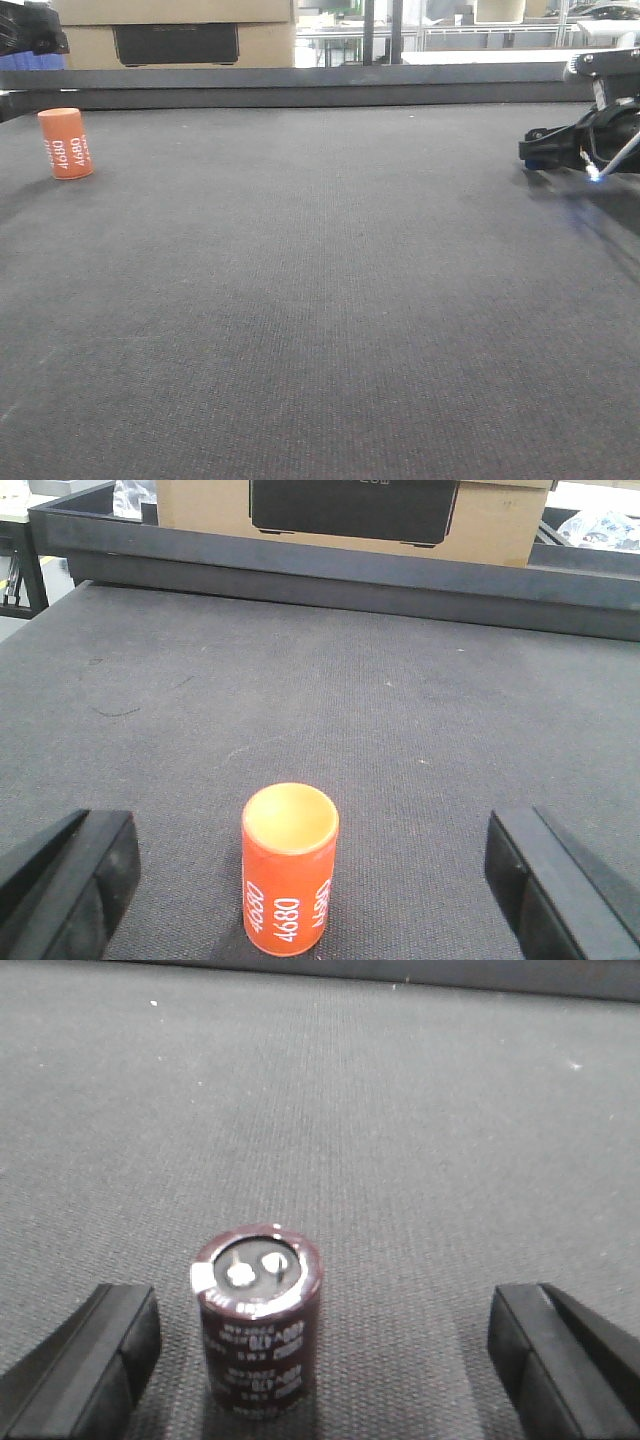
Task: Place cylindrical capacitor in blue bin on shelf
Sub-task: 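Lower left gripper over orange cylinder, right gripper over maroon capacitor, then close both grippers on the cylinders and lift them off the table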
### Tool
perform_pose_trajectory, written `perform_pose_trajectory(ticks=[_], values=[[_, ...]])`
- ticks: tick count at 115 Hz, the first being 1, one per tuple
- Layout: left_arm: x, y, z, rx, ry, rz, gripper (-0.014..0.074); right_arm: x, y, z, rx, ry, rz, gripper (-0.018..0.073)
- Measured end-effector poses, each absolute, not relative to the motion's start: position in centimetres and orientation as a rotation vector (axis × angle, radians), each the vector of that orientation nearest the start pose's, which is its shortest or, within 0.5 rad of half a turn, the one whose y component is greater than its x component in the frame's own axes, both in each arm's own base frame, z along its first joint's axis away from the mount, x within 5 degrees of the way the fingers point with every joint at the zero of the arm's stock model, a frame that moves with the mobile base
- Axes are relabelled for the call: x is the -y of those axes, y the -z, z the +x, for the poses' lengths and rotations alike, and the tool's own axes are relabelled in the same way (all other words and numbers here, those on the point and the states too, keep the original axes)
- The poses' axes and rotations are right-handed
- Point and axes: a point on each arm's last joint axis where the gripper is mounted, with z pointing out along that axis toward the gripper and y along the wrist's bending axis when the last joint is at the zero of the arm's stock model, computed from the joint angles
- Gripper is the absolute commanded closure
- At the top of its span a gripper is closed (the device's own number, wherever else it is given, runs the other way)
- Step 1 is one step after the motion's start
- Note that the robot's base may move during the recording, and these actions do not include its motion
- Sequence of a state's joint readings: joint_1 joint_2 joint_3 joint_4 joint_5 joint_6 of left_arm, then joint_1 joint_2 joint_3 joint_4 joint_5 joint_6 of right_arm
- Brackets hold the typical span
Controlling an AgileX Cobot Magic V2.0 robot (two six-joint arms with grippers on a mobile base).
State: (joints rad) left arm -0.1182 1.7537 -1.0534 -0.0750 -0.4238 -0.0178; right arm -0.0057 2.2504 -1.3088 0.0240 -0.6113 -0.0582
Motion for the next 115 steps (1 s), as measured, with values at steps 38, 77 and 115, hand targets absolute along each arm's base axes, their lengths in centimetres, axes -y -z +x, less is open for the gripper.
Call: perform_pose_trajectory(ticks=[38,77,115], values=[[4.4,-25.0,39.4,-1.763,0.121,0.006,-0.0013,0.3,-12.0,48.5,-1.799,0.037,-0.014,0.0188],[4.4,-24.9,39.4,-1.772,0.121,0.006,-0.0012,0.0,-11.6,48.5,-1.815,0.027,-0.016,0.0722],[4.4,-23.3,39.0,-1.827,0.121,0.004,-0.0012,0.0,-14.2,48.3,-1.823,0.025,-0.018,0.0721]])
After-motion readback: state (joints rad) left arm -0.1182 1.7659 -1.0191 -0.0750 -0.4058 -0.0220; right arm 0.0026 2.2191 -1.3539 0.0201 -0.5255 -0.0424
